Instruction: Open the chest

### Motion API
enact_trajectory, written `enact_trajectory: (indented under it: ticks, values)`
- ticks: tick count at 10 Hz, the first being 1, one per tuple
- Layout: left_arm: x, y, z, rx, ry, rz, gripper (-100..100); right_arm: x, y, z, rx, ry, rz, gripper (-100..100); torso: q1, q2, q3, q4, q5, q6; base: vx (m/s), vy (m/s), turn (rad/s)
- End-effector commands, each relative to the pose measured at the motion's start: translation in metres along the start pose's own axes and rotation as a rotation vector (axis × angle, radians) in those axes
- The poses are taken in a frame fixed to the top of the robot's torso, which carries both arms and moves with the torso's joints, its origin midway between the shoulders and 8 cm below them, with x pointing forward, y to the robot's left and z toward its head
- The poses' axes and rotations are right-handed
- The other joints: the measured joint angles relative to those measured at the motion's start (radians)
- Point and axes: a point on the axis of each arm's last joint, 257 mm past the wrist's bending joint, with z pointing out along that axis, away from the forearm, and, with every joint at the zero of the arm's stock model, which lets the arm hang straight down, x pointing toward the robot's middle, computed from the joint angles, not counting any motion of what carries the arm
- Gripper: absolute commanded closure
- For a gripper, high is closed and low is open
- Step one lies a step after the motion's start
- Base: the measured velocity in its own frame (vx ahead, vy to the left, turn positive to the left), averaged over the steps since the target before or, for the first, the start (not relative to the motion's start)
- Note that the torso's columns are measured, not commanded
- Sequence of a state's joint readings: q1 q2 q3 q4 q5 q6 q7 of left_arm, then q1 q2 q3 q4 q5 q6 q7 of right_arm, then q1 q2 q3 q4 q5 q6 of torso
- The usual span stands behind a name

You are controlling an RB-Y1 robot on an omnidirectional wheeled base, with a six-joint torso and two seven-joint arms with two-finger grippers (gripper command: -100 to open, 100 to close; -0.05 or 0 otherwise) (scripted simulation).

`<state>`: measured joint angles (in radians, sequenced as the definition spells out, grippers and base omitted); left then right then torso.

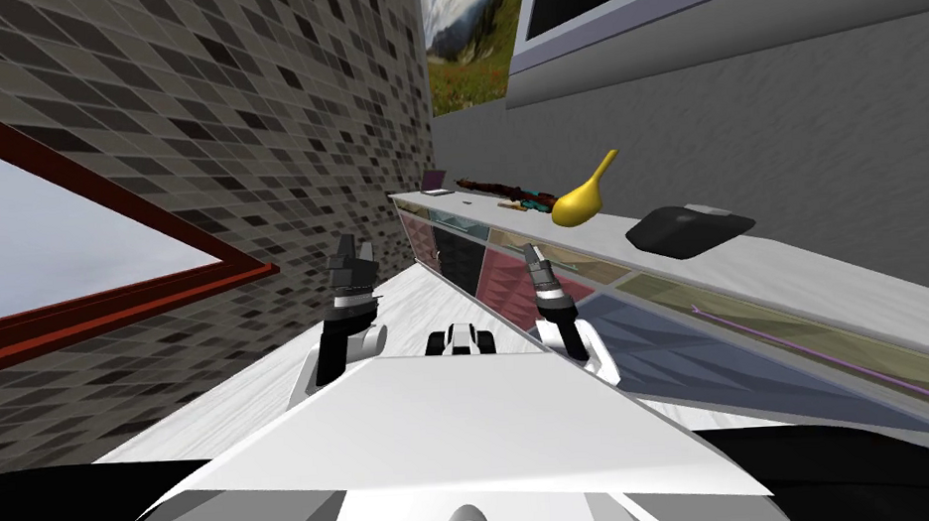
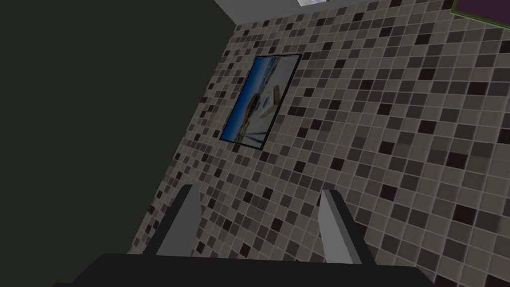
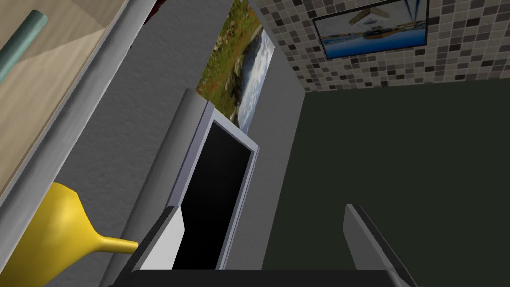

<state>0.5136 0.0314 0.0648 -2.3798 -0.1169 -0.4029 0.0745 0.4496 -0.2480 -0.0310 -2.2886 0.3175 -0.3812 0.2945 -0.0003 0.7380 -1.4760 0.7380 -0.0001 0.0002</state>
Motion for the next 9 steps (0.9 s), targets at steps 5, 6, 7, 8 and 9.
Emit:
enact_trajectory:
  ticks: [5, 6, 7, 8, 9]
  values:
    - [0.0, 0.0, 0.0, 0.0, 0.0, 0.0, 0, 0.024, -0.006, 0.006, -0.02, 0.091, -0.33, -100, -0.001, 0.001, 0.0, 0.0, 0.0, 0.0, 0.064, 0.078, -0.103]
    - [0.0, 0.0, 0.0, 0.0, 0.0, 0.0, 0, 0.03, -0.009, 0.007, -0.026, 0.111, -0.405, -100, -0.001, 0.002, 0.001, 0.001, 0.0, 0.0, 0.038, 0.061, -0.103]
    - [0.0, 0.0, 0.0, 0.0, 0.0, 0.0, 0, 0.031, -0.009, 0.007, -0.028, 0.114, -0.423, -100, 0.0, 0.001, 0.001, 0.0, 0.0, 0.0, 0.037, 0.056, -0.067]
    - [0.0, 0.0, 0.0, 0.0, 0.0, 0.0, 0, 0.037, -0.012, 0.008, -0.035, 0.134, -0.501, -100, 0.0, 0.001, 0.0, 0.0, 0.0, 0.0, 0.063, 0.079, -0.115]
    - [0.0, 0.0, 0.0, 0.0, 0.0, 0.0, 0, 0.038, -0.012, 0.008, -0.036, 0.136, -0.515, -100, 0.002, -0.001, -0.001, 0.0, 0.0, 0.0, 0.05, 0.068, -0.063]
